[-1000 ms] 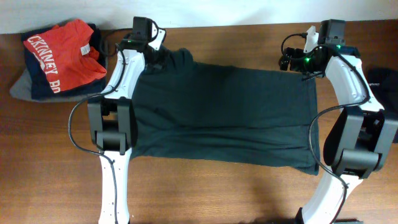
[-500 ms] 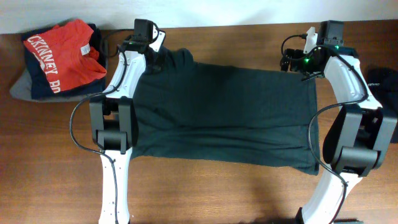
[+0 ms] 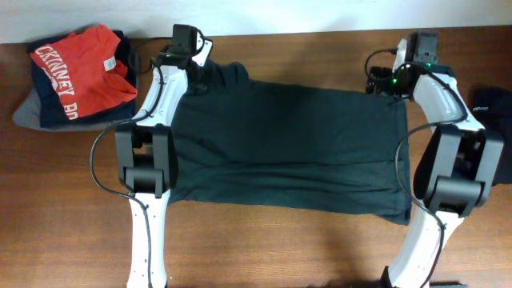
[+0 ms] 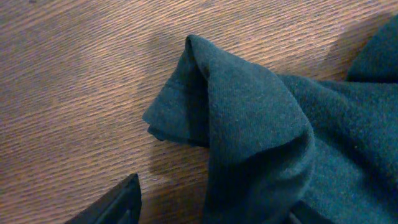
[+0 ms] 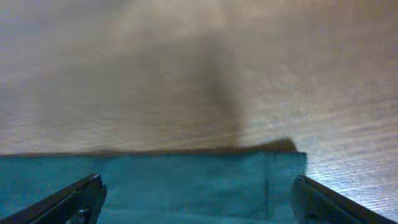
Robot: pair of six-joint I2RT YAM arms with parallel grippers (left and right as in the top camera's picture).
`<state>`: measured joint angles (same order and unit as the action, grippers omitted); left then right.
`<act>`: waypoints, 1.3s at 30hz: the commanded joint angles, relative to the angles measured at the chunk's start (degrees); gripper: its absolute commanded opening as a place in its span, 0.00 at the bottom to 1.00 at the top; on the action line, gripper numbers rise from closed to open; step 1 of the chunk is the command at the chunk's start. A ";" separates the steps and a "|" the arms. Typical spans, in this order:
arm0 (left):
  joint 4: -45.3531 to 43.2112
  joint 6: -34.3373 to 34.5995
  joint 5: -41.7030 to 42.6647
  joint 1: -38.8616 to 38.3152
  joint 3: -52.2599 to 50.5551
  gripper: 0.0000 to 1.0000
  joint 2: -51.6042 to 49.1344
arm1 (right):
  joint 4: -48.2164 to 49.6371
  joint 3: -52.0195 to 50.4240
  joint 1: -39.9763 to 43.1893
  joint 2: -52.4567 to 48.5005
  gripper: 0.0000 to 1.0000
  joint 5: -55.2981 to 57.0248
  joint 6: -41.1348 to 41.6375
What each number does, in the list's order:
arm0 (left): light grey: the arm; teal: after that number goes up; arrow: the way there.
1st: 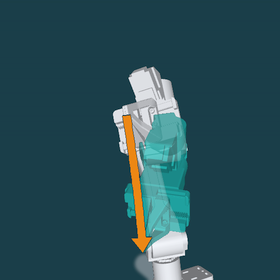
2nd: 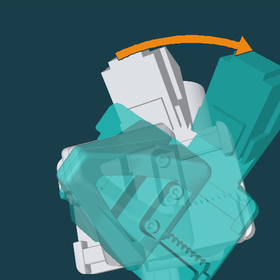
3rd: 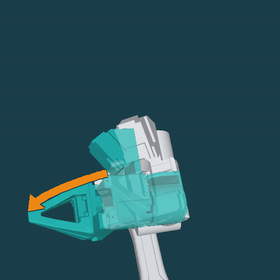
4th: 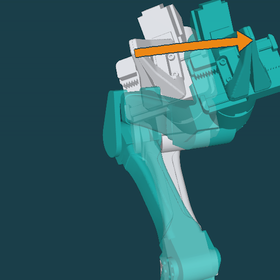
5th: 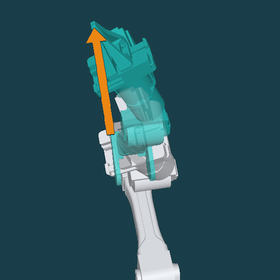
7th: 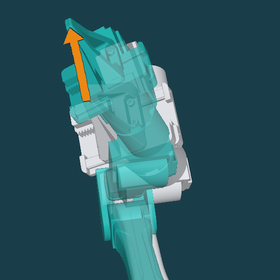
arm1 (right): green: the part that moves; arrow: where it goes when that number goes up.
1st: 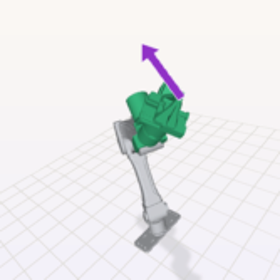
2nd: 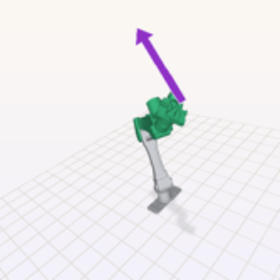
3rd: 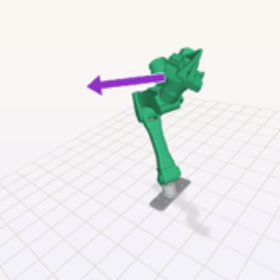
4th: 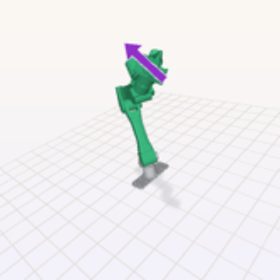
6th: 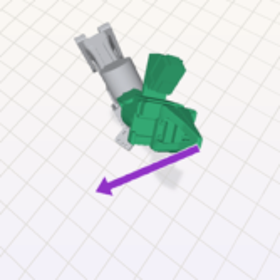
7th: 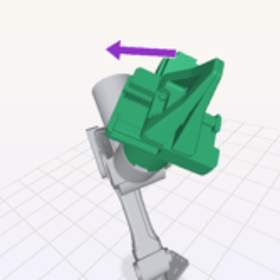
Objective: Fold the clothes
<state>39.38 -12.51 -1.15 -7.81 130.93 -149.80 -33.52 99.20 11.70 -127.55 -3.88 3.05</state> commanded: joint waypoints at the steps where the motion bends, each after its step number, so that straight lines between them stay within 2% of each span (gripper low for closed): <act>1: -0.26 0.24 -0.57 -0.02 0.59 0.59 -1.27 | -0.20 0.57 2.21 -2.23 0.99 2.49 0.57; 14: -0.35 0.24 -0.59 -0.02 0.59 0.58 -1.27 | -0.11 0.55 4.02 -4.09 0.97 -0.26 0.13; 20: -0.39 0.24 -0.57 -0.02 0.59 0.57 -1.27 | -0.07 0.55 4.02 -4.68 0.88 -0.37 0.13; 29: -0.39 0.22 -0.57 -0.02 0.59 0.57 -1.27 | -0.11 0.55 4.02 -7.56 0.85 -0.39 0.13; 33: -0.37 0.22 -0.59 -0.02 0.59 0.58 -1.27 | -0.09 0.55 4.02 -7.85 0.76 -0.33 0.13; 37: -0.61 0.24 -0.59 -0.02 0.59 0.36 -1.27 | -0.11 0.57 4.09 -7.82 0.69 -0.13 0.15; 39: -1.20 0.22 -0.59 -0.02 0.59 0.30 -1.27 | -0.11 0.57 4.09 -7.82 0.62 -0.11 0.13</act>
<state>38.92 -12.29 -1.15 -7.81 130.93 -149.82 -33.04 99.98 16.05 -132.33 -3.27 2.61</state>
